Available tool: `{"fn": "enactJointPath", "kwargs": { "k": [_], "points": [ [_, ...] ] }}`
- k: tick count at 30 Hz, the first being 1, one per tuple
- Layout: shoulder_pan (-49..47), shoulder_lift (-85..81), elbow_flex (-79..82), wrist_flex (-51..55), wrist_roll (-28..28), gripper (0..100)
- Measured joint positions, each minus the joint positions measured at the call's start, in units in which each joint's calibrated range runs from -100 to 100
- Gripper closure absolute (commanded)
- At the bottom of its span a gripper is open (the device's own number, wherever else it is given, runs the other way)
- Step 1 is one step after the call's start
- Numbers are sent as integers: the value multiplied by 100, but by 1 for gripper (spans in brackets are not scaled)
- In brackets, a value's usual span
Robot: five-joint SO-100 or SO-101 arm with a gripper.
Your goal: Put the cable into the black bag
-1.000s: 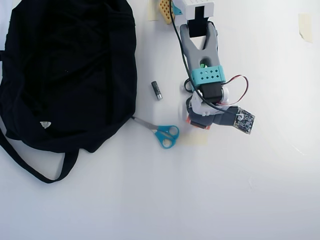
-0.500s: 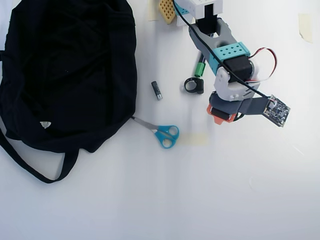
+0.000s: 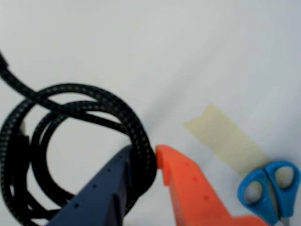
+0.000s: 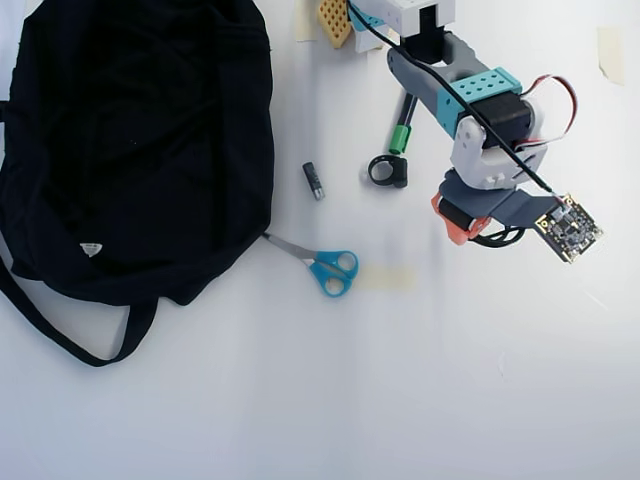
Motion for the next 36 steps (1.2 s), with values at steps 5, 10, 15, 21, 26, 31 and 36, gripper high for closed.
{"fn": "enactJointPath", "kwargs": {
  "k": [5, 10, 15, 21, 26, 31, 36],
  "points": [
    [51, 0, -448, 60, -503, 98],
    [272, 0, -849, 155, -933, 98],
    [801, 0, -1171, 172, -1343, 98],
    [1278, 0, -1651, 189, -1802, 98],
    [1903, 0, -2044, 189, -2007, 98],
    [2307, 0, -2209, 198, -2183, 98],
    [2851, 0, -2225, 198, -2222, 98]
  ]
}}
